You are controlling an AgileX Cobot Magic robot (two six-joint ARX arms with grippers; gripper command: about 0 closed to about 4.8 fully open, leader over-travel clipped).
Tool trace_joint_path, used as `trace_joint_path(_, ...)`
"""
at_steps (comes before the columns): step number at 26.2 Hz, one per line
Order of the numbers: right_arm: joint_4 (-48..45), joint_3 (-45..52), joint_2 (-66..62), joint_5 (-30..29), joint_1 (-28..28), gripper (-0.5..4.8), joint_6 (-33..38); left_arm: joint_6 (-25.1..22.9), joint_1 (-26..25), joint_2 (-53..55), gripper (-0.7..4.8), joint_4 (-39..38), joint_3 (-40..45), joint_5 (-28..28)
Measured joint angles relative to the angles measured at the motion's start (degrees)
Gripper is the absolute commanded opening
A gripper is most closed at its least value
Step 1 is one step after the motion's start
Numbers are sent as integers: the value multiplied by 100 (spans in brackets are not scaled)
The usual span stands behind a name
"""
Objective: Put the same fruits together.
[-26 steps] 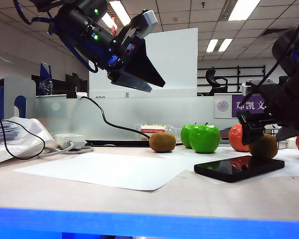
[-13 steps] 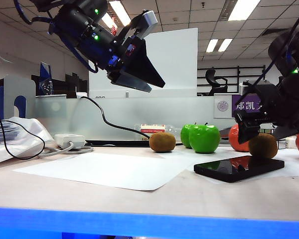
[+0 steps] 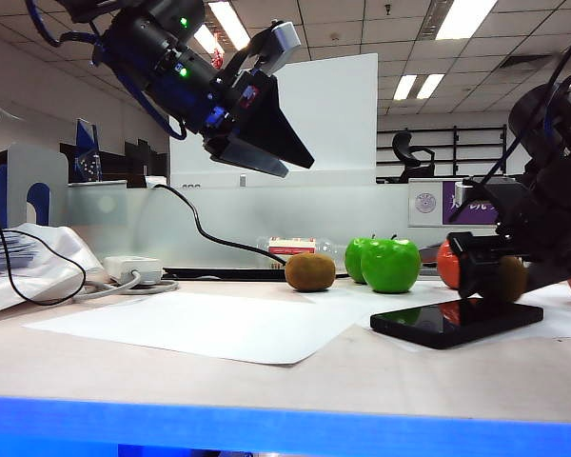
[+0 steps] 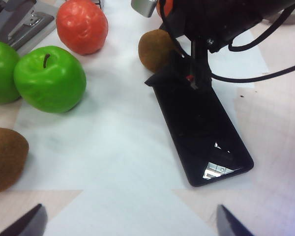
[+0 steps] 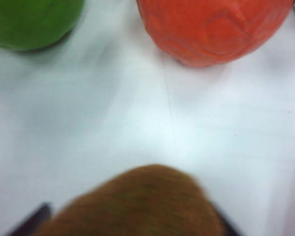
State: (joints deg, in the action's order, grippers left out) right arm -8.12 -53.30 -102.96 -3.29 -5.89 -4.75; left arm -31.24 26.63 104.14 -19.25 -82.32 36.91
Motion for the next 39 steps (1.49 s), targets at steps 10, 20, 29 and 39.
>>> trace_joint_path(10, -192, -7, -7, -26, -7, 185, -7, 0, 0, 0, 479, -9, 0, 0)
trace_joint_path(20, -236, -11, -11, -695, -42, 163, 138, 0, 0, 0, 479, 26, 0, 0)
trace_joint_path(29, -595, -114, -17, -1217, -789, 103, 175, 20, 11, 0, 479, 127, 0, -87)
trace_joint_path(39, -385, -1408, -697, -1541, -1012, 103, 177, 15, 11, 0, 479, 197, 0, -448)
